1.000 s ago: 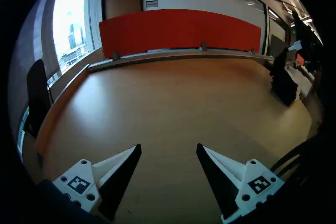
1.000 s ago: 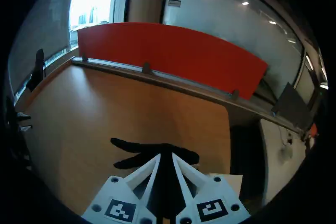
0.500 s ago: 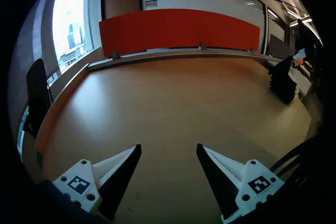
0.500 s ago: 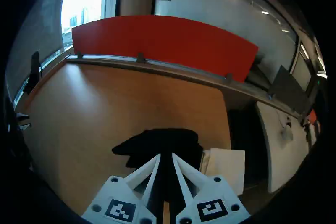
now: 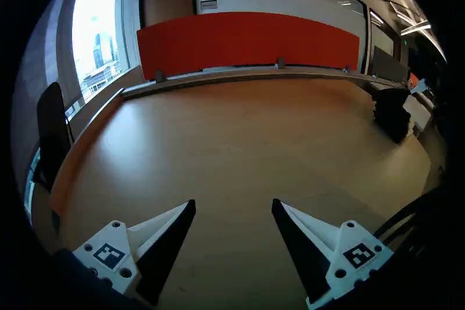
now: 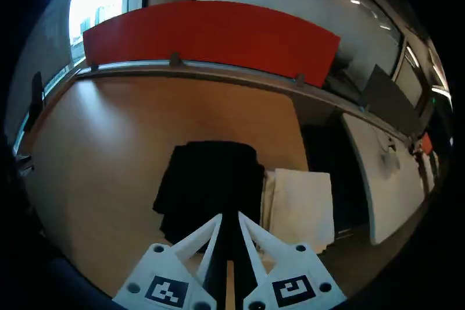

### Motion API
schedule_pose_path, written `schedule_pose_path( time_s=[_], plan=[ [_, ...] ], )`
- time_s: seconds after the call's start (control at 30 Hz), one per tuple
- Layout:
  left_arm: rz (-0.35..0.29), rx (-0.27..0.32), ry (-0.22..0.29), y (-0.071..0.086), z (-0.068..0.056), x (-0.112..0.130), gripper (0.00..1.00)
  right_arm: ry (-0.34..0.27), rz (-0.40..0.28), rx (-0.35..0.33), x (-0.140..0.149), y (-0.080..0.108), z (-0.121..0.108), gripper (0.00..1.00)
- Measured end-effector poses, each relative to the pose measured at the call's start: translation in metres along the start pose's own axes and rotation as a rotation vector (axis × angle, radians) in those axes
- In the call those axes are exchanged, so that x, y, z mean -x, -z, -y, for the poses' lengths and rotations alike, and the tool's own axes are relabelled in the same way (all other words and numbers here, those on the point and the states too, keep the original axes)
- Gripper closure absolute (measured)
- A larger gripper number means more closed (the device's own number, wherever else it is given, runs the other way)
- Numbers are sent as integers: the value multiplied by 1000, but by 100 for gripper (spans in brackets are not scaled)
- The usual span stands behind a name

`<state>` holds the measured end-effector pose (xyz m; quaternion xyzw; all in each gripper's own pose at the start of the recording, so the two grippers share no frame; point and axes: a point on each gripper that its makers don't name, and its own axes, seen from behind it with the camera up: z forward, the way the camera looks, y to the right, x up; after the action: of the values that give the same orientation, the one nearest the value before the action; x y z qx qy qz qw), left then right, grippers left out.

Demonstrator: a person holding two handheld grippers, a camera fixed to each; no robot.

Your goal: Fold towel

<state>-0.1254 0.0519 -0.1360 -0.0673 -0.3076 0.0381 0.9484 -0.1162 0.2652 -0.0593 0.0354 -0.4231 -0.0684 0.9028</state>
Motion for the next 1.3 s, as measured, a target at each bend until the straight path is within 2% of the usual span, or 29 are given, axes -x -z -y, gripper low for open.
schedule_pose_path(
  time_s=[0.6,1.3],
  plan=[
    [9,-14,-10,-2,1,-1,2,-98,118,52,62,-20,-35,97],
    [15,-17,-18,-4,0,-2,2,-123,188,66,95,-32,-39,97]
  ],
)
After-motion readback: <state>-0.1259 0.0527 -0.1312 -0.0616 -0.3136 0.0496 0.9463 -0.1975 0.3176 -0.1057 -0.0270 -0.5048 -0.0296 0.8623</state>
